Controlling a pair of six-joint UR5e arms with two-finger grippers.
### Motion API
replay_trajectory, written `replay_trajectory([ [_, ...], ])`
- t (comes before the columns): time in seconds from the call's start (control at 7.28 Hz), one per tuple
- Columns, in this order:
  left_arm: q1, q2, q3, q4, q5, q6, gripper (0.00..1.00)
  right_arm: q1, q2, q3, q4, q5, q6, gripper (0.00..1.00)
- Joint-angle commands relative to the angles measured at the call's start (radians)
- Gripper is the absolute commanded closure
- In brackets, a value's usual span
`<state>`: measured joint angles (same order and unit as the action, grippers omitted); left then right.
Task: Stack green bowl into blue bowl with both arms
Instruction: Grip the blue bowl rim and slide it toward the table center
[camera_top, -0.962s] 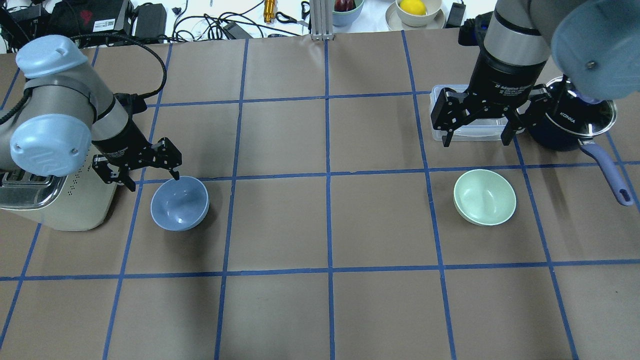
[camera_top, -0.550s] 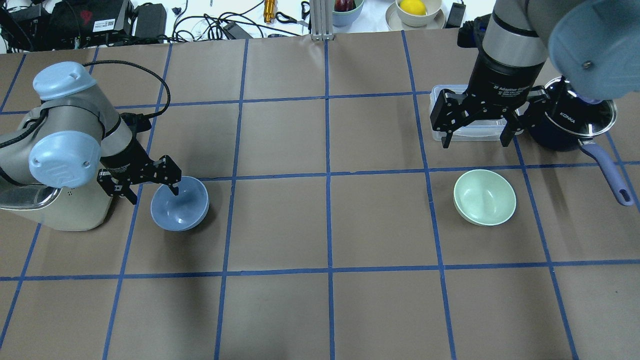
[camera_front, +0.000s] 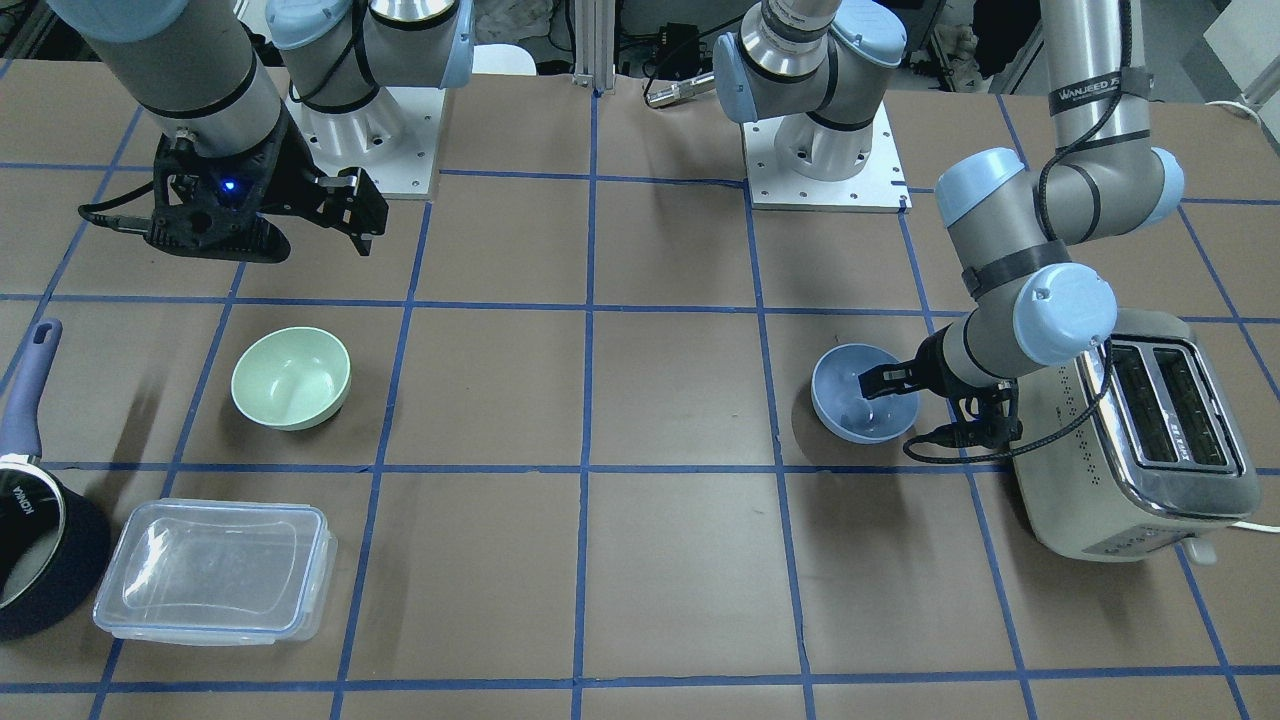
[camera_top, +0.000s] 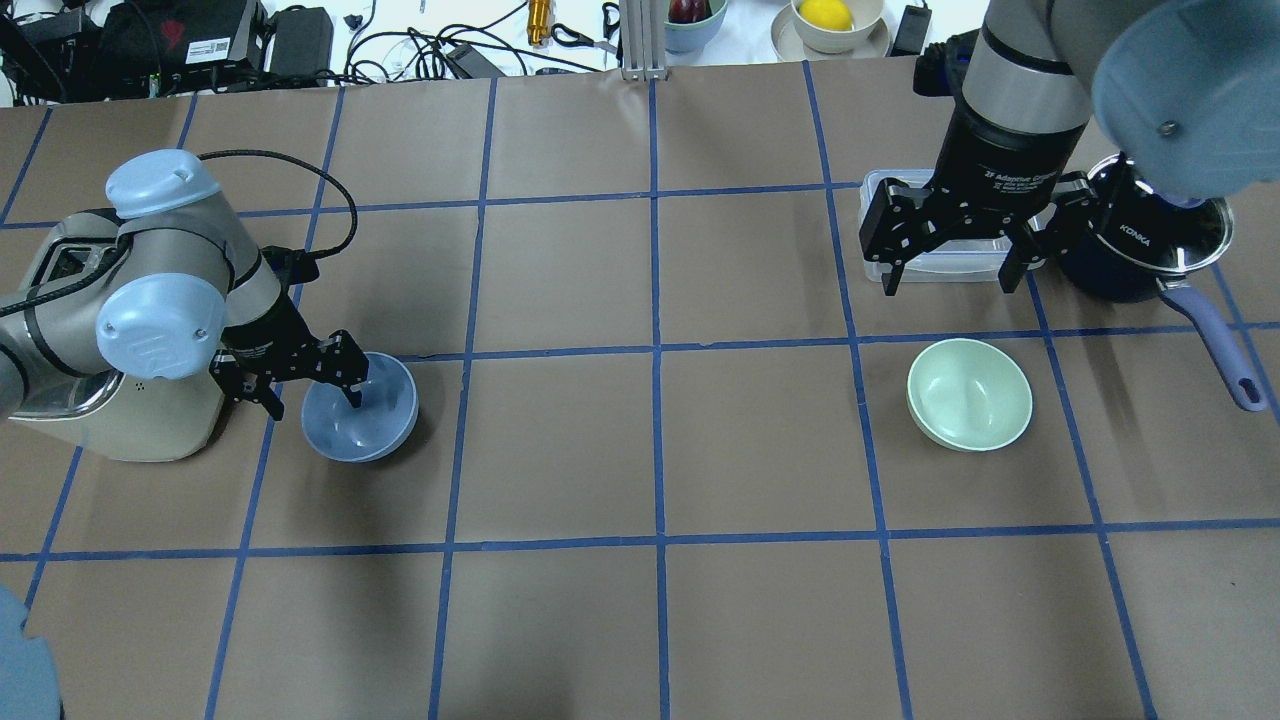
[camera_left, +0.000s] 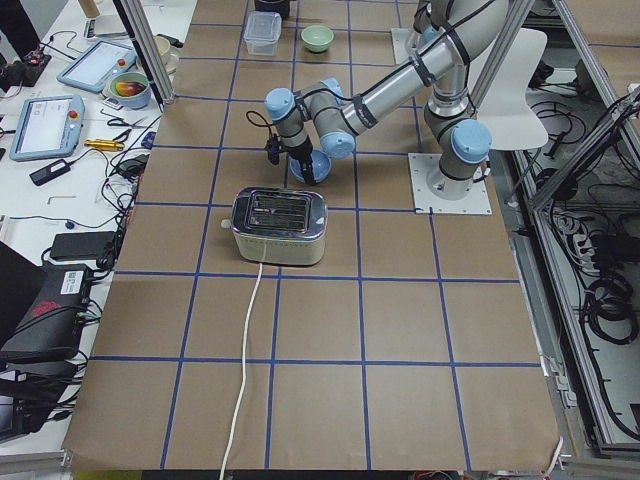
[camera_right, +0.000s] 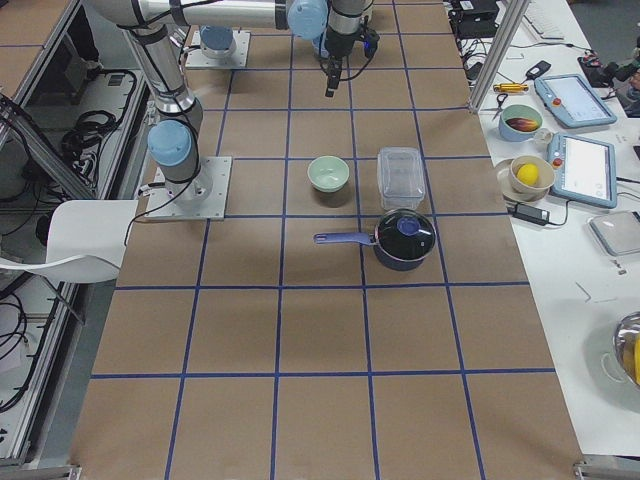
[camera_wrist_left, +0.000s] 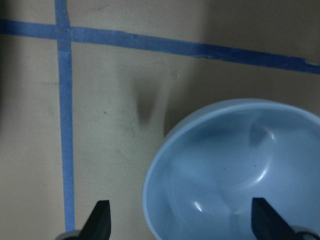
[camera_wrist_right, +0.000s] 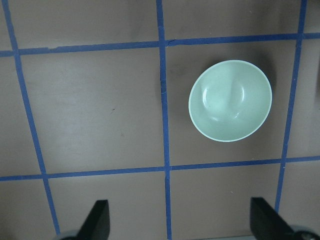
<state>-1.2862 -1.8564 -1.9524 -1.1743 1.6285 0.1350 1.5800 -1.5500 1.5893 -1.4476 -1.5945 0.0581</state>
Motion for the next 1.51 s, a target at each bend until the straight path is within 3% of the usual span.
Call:
replay_trajectory([
  [0.0, -0.001, -0.018, 0.001, 0.013, 0.001, -0.003, 0.81, 0.0, 0.001, 0.0, -0.002, 0.001, 0.0, 0.0],
  [0.14, -0.001, -0.021, 0.003, 0.013, 0.001, -0.003, 1.0, 0.0, 0.001, 0.0, -0.005, 0.001, 0.0, 0.0],
  [0.55, -0.008, -0.021, 0.085, -0.022, 0.054, 0.003, 1.0, 0.0, 0.001, 0.001, -0.004, -0.002, 0.0, 0.0],
  [0.69, -0.028, -0.009, 0.163, -0.119, 0.05, -0.005, 1.0, 0.0, 0.001, 0.003, -0.002, -0.012, 0.0, 0.0],
  [0.96, -0.126, -0.016, 0.294, -0.206, -0.08, -0.111, 1.0, 0.0, 0.008, 0.004, -0.004, -0.044, -0.003, 0.0],
  [1.37, -0.338, -0.062, 0.302, -0.098, -0.24, -0.381, 1.0, -0.008, 0.027, -0.009, 0.001, -0.055, -0.012, 0.0],
])
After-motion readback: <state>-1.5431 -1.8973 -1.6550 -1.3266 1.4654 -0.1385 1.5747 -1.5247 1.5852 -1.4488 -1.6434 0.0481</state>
